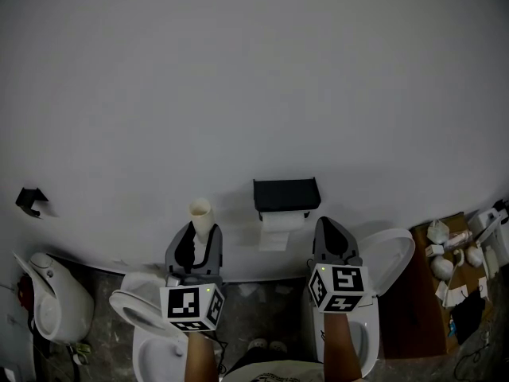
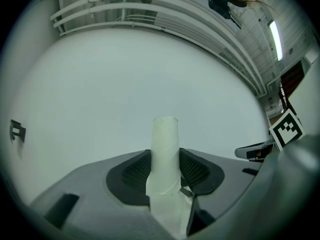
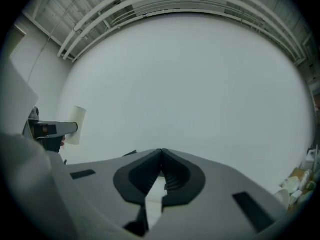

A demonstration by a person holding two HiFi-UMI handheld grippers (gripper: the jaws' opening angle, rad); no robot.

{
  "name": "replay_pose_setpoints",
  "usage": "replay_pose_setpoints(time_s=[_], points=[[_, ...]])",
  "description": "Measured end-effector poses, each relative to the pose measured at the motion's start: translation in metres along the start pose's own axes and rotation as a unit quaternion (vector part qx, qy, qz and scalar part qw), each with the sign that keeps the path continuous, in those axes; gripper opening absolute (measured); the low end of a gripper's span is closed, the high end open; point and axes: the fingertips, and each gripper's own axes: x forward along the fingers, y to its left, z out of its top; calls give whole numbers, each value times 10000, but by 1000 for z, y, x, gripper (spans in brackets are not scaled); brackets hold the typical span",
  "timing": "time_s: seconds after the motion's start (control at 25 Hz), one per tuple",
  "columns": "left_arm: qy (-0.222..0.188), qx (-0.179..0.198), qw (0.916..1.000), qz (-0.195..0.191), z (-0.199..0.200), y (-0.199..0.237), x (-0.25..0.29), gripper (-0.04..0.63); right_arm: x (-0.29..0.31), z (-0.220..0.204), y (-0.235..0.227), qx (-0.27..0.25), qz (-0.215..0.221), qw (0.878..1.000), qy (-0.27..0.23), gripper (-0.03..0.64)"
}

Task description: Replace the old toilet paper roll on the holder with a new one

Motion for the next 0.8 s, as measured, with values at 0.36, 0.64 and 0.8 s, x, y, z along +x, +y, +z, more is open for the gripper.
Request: replay_pose_setpoints(time_s=[0.36, 0.64, 0.8], points=[[-1, -4, 10000, 3, 0, 2, 2, 183, 2, 0, -1, -40, -21, 10000, 9, -8], [-17, -22, 10000, 8, 0, 4, 4, 183, 3, 0, -2, -88, -42, 10000, -9, -8], [-9, -21, 10000, 20, 0, 4, 6, 183, 5, 2, -3, -141, -47, 9999, -17, -8]])
